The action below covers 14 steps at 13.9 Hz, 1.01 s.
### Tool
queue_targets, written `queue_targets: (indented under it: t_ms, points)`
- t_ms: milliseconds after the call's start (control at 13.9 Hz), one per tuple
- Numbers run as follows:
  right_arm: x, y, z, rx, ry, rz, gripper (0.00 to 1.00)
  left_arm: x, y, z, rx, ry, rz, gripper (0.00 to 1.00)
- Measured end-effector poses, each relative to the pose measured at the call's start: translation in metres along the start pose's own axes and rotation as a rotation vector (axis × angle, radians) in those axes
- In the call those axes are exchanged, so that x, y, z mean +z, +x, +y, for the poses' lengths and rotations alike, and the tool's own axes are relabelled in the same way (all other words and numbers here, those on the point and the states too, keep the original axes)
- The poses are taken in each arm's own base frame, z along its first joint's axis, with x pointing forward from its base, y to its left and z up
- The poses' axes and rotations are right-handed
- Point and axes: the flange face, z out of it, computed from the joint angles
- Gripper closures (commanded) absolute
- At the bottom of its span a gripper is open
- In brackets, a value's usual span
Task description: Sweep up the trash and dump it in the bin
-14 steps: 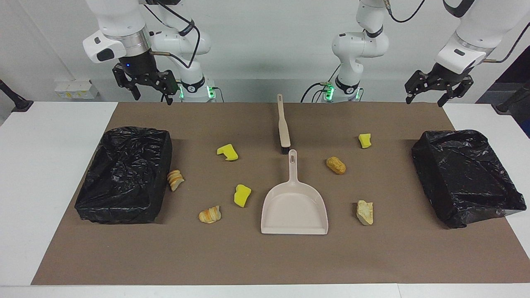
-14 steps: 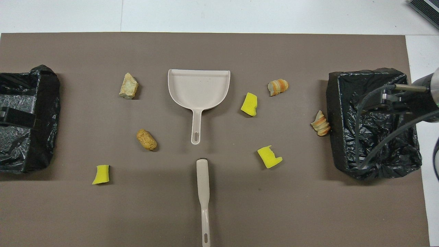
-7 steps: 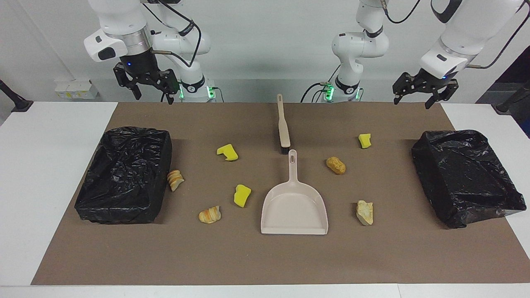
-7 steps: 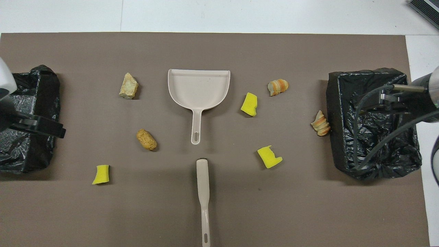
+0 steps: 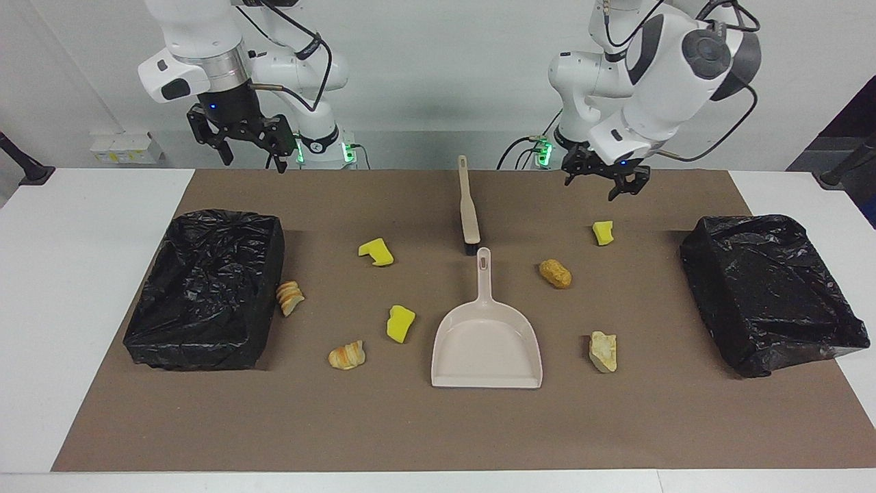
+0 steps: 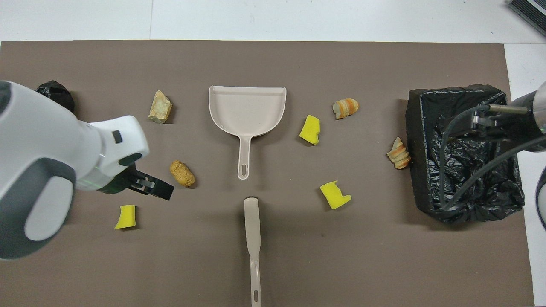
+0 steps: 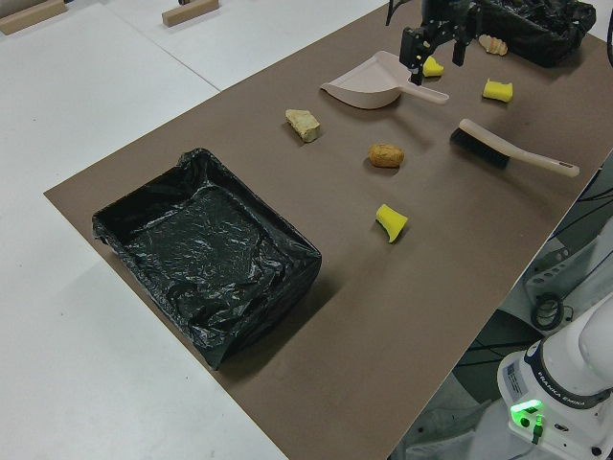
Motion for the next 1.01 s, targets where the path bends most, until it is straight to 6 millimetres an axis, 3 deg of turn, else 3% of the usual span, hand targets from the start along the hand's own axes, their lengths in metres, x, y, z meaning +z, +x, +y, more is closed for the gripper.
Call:
queue_targets:
  t_ms: [288,575,791,1007]
  points:
    - [0.003,0.002,-0.008,-0.015,0.003,0.004,0.0,0.062,-0.013,0.079,-0.051,0.027,-0.02,0.0]
    - [0.012,0.005,-0.048,-0.081,0.02,0.044,0.0,0.134,-0.035,0.15,-0.108,0.054,-0.007,0.0]
    - [0.05,0.016,-0.098,-0.091,0.022,0.033,0.0,0.179,-0.058,0.185,-0.134,0.06,0.023,0.0]
    - [0.102,0.015,-0.178,-0.089,0.01,0.04,0.0,0.212,-0.084,0.218,-0.179,0.058,0.054,0.0]
